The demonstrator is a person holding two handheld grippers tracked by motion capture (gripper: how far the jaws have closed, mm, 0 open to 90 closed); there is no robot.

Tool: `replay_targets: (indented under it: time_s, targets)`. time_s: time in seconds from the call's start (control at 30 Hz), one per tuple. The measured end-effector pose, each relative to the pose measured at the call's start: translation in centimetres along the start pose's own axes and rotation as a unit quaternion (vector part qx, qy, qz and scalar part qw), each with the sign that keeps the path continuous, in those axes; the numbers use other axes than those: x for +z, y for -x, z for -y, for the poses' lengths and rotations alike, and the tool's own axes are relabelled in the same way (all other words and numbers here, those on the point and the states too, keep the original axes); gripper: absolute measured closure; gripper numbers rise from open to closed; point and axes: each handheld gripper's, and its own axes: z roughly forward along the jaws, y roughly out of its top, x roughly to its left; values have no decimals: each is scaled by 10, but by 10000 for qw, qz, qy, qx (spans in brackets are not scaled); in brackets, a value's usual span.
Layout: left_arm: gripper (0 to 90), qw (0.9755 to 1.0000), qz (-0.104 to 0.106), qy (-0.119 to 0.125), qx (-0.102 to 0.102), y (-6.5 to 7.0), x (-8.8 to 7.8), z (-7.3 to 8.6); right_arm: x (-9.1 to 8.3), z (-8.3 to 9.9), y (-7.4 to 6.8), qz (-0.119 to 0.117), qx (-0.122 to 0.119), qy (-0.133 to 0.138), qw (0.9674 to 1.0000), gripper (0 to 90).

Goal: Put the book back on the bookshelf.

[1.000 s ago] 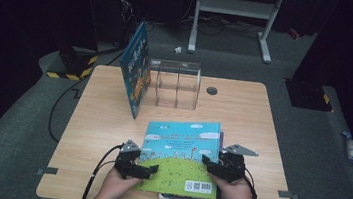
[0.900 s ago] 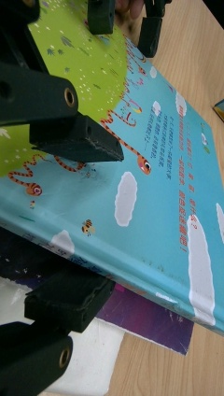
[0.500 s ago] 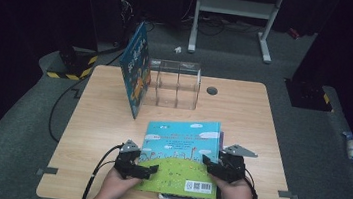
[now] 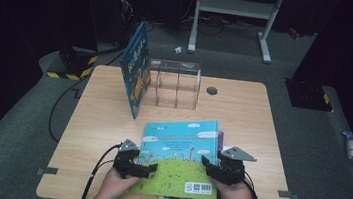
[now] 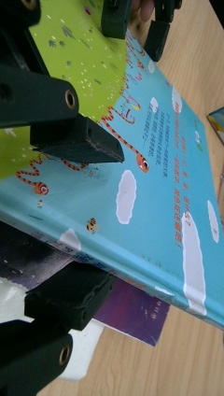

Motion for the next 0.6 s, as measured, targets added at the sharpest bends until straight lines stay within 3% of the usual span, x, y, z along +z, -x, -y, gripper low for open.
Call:
replay_targets:
  time_s: [0.3,0.6]
  targets:
    - [0,9999,89,93,-104,-3,-1,0,-6,-1,-5,47,-170,161,9997,390]
    - [0,9990,324,151,-252,-7,-4,1,-11,0,-9,108,-365,338,9987,390]
